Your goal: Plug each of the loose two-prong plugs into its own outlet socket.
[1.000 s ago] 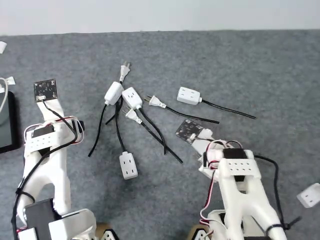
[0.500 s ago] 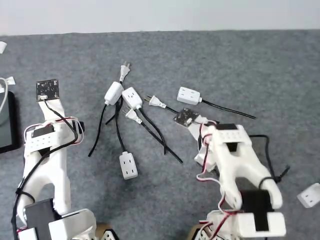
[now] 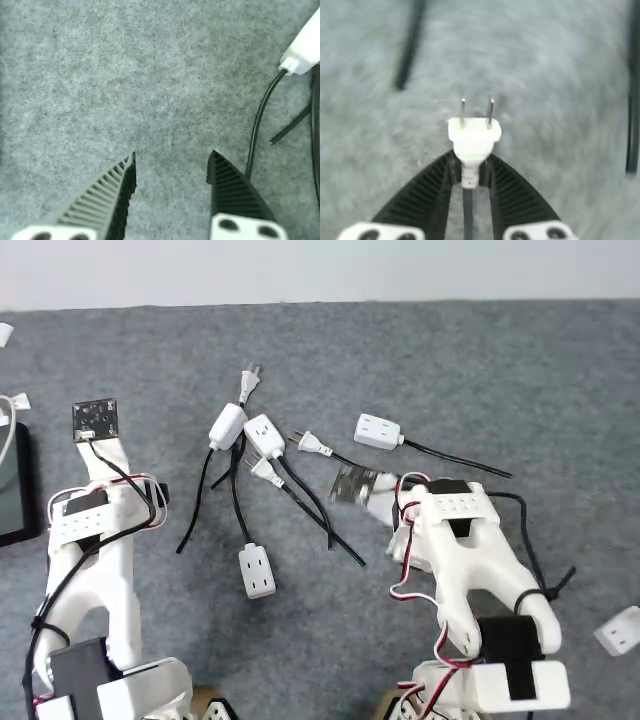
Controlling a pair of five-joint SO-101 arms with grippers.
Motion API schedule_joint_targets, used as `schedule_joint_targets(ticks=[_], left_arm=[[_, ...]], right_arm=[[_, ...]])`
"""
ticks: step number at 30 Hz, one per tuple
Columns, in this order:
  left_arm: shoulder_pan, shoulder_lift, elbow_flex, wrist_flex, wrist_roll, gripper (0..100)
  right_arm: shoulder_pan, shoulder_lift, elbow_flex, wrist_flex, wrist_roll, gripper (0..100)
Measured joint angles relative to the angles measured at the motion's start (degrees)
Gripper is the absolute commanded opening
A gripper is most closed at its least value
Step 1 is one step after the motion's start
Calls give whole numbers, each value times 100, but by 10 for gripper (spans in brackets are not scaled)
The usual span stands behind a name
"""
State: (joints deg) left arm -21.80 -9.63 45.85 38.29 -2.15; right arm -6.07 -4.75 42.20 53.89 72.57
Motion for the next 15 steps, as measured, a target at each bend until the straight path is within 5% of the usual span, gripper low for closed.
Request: schedule_joint_targets(ticks=[4,10,15], left_arm=[[0,0,0,0,0,219],[0,0,0,0,0,219],[0,0,0,0,0,219]], right_arm=[[-26,-114,0,123,1881,13],[-123,-413,0,510,1978,288],[-299,-607,-343,1222,1793,251]])
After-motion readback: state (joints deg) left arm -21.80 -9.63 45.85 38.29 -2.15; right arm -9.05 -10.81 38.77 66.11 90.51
